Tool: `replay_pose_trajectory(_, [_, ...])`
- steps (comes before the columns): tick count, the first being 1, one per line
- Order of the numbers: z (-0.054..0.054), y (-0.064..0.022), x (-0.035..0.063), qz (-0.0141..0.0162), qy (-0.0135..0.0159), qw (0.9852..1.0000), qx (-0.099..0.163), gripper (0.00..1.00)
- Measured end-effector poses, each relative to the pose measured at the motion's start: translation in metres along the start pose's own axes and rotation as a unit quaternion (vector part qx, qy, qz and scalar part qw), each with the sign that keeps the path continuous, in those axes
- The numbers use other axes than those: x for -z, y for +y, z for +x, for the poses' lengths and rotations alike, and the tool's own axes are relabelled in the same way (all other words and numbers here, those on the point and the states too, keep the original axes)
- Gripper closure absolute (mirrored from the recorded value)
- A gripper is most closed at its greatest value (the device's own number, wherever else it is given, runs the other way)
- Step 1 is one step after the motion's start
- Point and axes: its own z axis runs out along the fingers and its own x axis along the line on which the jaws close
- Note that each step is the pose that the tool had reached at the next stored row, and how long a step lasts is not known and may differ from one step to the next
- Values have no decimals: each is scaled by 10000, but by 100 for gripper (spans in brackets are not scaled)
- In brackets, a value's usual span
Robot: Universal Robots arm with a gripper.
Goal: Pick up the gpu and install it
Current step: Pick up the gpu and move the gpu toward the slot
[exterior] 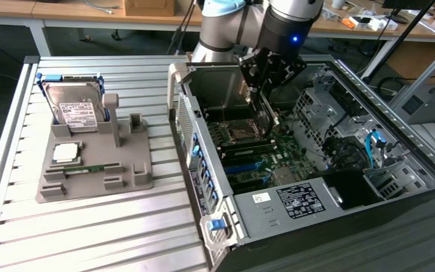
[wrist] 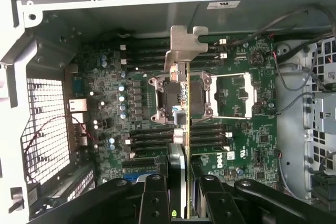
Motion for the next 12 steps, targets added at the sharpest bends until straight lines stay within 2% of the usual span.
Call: replay_pose_trajectory(12, [-47, 2, -82, 20, -1, 10000, 1, 73])
